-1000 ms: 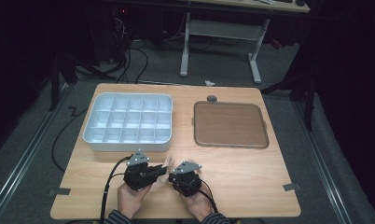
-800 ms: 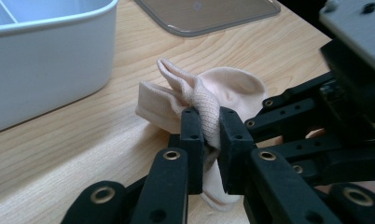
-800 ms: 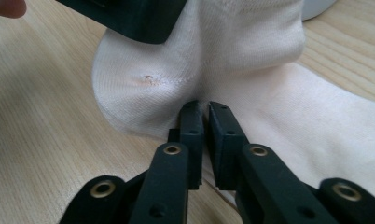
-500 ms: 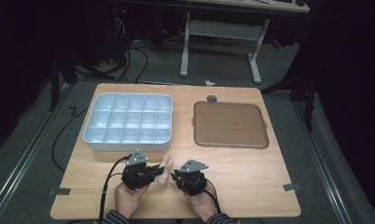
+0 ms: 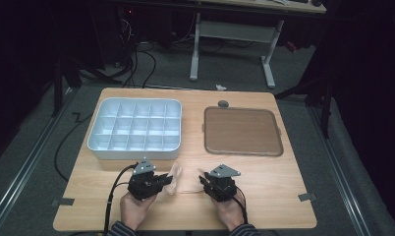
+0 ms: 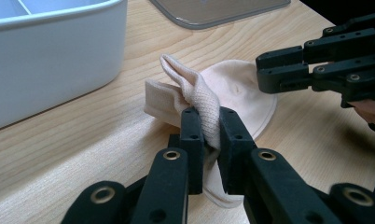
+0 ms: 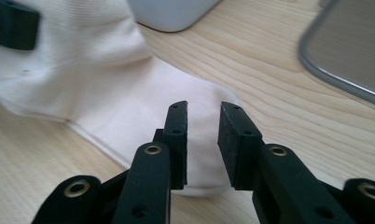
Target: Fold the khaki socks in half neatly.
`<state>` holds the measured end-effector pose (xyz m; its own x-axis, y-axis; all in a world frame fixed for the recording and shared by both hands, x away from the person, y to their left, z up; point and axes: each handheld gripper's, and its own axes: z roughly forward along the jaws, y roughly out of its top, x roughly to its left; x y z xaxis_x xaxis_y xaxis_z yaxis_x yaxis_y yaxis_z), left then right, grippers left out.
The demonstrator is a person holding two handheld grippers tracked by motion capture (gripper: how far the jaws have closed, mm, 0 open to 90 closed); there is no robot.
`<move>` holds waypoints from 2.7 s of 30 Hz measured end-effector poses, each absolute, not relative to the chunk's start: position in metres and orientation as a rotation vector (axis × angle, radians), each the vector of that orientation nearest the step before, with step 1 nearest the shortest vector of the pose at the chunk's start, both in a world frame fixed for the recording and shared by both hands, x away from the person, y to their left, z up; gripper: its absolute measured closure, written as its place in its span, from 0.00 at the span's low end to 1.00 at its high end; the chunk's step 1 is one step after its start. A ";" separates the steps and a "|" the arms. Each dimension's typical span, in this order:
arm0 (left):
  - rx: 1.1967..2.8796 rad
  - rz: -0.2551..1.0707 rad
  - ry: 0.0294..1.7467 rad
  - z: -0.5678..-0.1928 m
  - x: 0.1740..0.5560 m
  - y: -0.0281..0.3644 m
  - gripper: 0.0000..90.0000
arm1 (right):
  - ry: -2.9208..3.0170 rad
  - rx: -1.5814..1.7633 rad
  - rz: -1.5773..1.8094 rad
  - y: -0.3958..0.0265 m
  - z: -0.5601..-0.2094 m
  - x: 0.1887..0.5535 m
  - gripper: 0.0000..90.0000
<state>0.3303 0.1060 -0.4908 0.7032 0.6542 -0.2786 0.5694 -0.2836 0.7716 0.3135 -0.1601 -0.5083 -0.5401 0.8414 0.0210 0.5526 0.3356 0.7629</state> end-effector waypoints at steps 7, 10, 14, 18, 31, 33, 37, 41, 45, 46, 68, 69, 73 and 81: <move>1.978 0.119 0.942 -0.491 0.330 0.106 0.91 | 2.182 1.286 1.022 -0.172 -0.512 0.315 0.76; 1.983 0.121 0.940 -0.491 0.330 0.106 0.91 | 2.166 1.292 1.031 -0.174 -0.512 0.315 0.76; 1.980 0.122 0.942 -0.491 0.330 0.106 0.91 | 2.142 1.300 1.039 -0.176 -0.510 0.315 0.75; 1.981 0.123 0.944 -0.491 0.330 0.106 0.91 | 2.128 1.313 1.029 -0.179 -0.510 0.316 0.74; 1.975 0.126 0.935 -0.489 0.330 0.105 0.91 | 2.191 1.353 1.025 -0.179 -0.521 0.321 0.90; 1.979 0.127 0.930 -0.488 0.330 0.105 0.91 | 2.204 1.346 1.025 -0.177 -0.521 0.321 0.92; 1.978 0.131 0.925 -0.487 0.329 0.104 0.91 | 2.219 1.335 1.032 -0.175 -0.522 0.320 0.94; 1.981 0.128 0.917 -0.486 0.329 0.103 0.91 | 2.237 1.320 1.043 -0.170 -0.522 0.318 0.95; 1.981 0.117 0.916 -0.485 0.329 0.102 0.91 | 2.242 1.318 1.053 -0.167 -0.523 0.318 0.95; 1.981 0.112 0.913 -0.485 0.330 0.102 0.91 | 2.248 1.313 1.058 -0.165 -0.523 0.317 0.95; 2.028 0.107 0.877 -0.486 0.330 0.085 0.91 | 2.275 1.294 1.083 -0.155 -0.524 0.316 0.95; 2.029 0.106 0.877 -0.487 0.331 0.084 0.91 | 2.279 1.294 1.082 -0.154 -0.524 0.316 0.95; 2.039 0.099 0.873 -0.488 0.331 0.082 0.91 | 2.280 1.294 1.086 -0.153 -0.524 0.316 0.95; 2.053 0.095 0.870 -0.490 0.331 0.076 0.91 | 2.287 1.287 1.091 -0.151 -0.525 0.316 0.95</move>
